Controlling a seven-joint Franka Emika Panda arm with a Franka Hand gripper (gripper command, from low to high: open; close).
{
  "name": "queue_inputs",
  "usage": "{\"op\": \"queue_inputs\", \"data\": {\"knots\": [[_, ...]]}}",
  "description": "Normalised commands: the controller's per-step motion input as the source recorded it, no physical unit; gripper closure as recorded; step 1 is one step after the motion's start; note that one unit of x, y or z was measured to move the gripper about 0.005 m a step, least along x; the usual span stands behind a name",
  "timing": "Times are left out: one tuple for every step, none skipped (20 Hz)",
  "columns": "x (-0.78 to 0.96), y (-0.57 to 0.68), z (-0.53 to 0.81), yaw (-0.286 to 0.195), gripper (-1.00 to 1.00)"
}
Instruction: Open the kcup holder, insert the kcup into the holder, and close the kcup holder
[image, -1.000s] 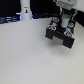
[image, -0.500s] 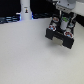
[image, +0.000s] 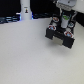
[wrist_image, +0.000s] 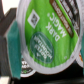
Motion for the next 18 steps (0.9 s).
{"op": "queue_inputs", "data": {"knots": [[-0.50, -0.19, 0.00, -0.036, 1.00], [-0.14, -0.17, 0.00, 0.000, 1.00], [-0.09, -0.12, -0.06, 0.001, 1.00], [-0.02, -0.09, -0.14, 0.009, 1.00], [0.00, -0.05, -0.20, 0.022, 1.00], [-0.02, -0.06, -0.25, 0.023, 1.00], [-0.01, -0.04, -0.29, 0.030, 1.00], [0.00, -0.06, -0.20, -0.004, 1.00], [-0.03, -0.05, -0.25, 0.001, 1.00], [0.00, -0.01, -0.22, 0.012, 1.00], [-0.01, -0.01, -0.21, 0.018, 1.00], [-0.02, -0.02, -0.19, 0.021, 1.00], [-0.06, -0.01, -0.22, 0.015, 1.00], [-0.03, -0.02, -0.20, 0.021, 1.00], [-0.02, -0.02, -0.20, 0.023, 1.00], [0.00, 0.00, 0.00, 0.000, 1.00], [-0.06, -0.17, 0.08, 0.000, 1.00], [-0.13, -0.23, 0.14, -0.027, 1.00]]}}
